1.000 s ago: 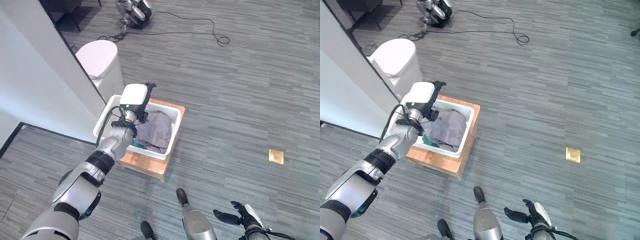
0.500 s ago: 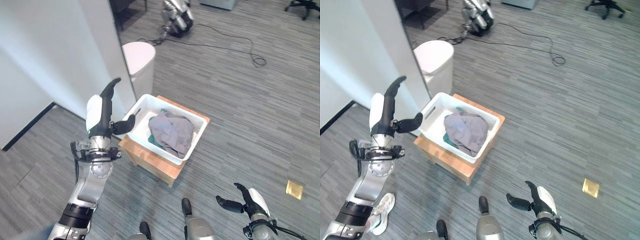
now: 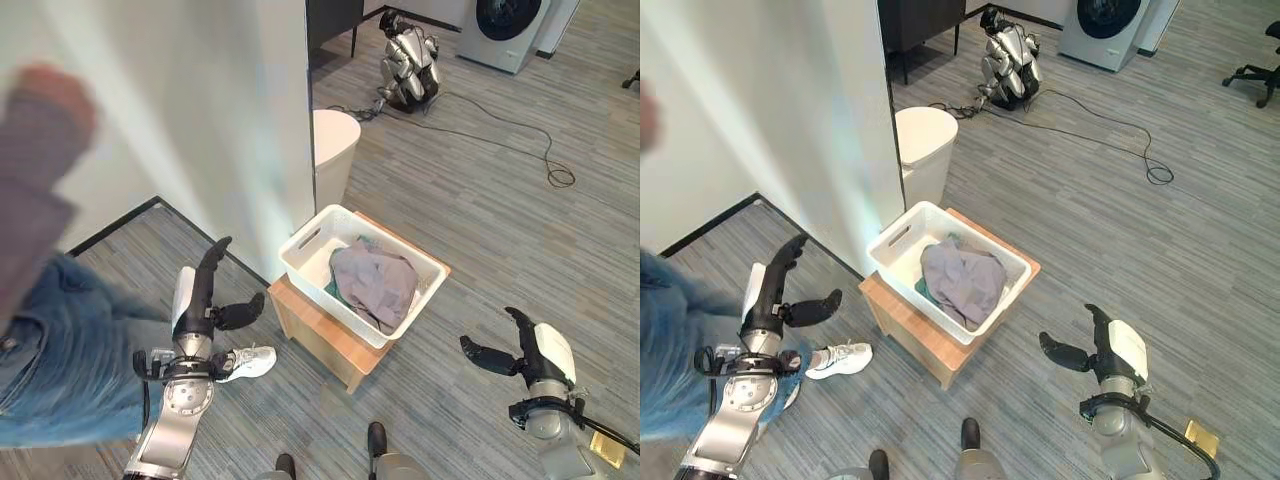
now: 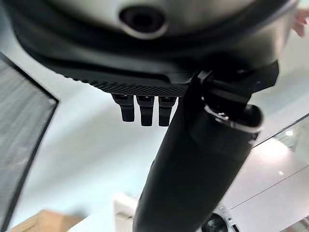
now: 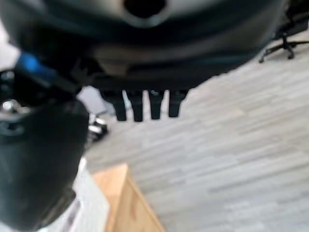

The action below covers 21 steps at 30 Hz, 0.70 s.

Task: Pick up bed clothes into laundry basket.

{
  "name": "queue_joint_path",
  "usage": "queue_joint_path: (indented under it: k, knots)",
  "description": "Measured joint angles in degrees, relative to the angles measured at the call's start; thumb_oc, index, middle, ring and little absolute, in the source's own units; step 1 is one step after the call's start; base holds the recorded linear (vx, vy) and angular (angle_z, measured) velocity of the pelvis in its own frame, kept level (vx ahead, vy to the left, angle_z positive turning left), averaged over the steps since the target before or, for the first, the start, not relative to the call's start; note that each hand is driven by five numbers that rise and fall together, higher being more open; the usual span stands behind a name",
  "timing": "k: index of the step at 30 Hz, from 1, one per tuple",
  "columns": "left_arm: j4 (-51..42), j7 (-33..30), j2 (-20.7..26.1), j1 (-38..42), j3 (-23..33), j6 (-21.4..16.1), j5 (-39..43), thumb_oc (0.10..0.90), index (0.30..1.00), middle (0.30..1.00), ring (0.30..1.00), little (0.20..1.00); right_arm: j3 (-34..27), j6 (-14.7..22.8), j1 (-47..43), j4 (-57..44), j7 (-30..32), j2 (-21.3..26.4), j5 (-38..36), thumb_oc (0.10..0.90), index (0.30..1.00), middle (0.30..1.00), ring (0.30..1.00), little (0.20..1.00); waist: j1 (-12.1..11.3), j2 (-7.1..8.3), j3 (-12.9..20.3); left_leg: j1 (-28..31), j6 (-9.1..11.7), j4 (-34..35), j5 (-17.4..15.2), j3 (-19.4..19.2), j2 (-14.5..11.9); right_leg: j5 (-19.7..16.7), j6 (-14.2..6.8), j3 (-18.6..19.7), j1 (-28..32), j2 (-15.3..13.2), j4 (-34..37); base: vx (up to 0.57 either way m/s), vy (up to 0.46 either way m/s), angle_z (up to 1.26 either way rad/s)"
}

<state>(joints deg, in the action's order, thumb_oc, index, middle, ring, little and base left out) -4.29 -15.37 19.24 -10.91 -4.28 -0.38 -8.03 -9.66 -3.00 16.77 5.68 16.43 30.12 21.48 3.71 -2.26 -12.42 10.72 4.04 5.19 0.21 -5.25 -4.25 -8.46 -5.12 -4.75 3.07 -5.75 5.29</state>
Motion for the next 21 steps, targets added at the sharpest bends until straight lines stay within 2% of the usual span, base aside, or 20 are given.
queue_joint_path:
  k: [2,5,7,9,14,21]
  knots:
    - [0.08,-0.05,-1.26,-3.47,2.58,0.08,1.39,0.8,0.9,0.9,0.9,0.9,-4.05,2.46,4.34,-6.74,2.55,-0.87,0.51,0.8,0.9,0.9,0.9,0.9,0.81,0.0,0.23,-0.15,-0.02,-0.04,0.0,-0.53,-0.07,-0.02,-0.01,0.57,-0.15,0.15,-0.02,0.02,0.017,-0.11]
    - [0.9,1.34,-1.6,-6.93,3.94,0.11,4.28,0.8,0.9,0.9,0.9,0.9,-4.77,1.77,6.23,-7.06,2.65,-1.45,0.87,0.8,0.9,0.9,0.9,0.9,1.93,1.47,1.55,-0.13,-0.52,0.24,-0.72,-0.71,-0.38,0.55,-0.28,0.82,-0.22,0.43,-0.02,0.01,0.023,-0.08]
    - [1.26,2.23,-1.99,-8.05,3.65,0.14,6.22,0.8,0.9,0.9,0.9,0.9,-4.05,1.45,6.78,-6.8,2.55,-3.26,0.87,0.8,0.9,0.9,0.9,0.9,1.99,1.79,1.86,-0.12,-0.56,0.27,-0.77,-1.18,-0.39,0.54,-0.27,1.45,-0.5,0.48,0.01,-0.01,0.011,-0.14]
    - [1.94,2.52,-2.01,-8.86,2.33,0.15,8.05,0.8,0.9,0.9,0.9,0.9,-2.0,1.36,7.28,-6.83,2.45,-4.69,0.76,0.8,0.9,0.9,0.9,0.9,1.98,1.45,2.22,-0.09,-0.57,0.27,-0.77,-1.63,-0.31,0.42,-0.22,2.02,-0.73,0.47,0.03,0.0,0.01,-0.11]
    - [2.1,3.49,-2.06,-8.89,0.03,0.12,8.07,0.8,0.9,0.9,0.9,0.9,0.75,2.29,8.1,-7.28,2.32,-4.82,0.65,0.8,0.9,0.9,0.9,0.9,1.84,0.07,3.12,-0.24,-0.48,0.25,-0.65,-1.63,-0.21,0.26,-0.2,2.01,-0.84,0.4,0.02,-0.01,0.01,0.0]
    - [2.51,3.51,-2.0,-8.45,-0.46,0.11,8.06,0.8,0.9,0.9,0.9,0.9,1.26,2.98,7.17,-7.39,2.38,-4.73,0.55,0.8,0.9,0.9,0.9,0.9,1.84,-0.15,3.26,-0.2,-0.2,0.23,-0.47,-1.47,-0.21,0.23,-0.15,1.96,-0.73,0.41,0.06,0.01,0.005,0.0]
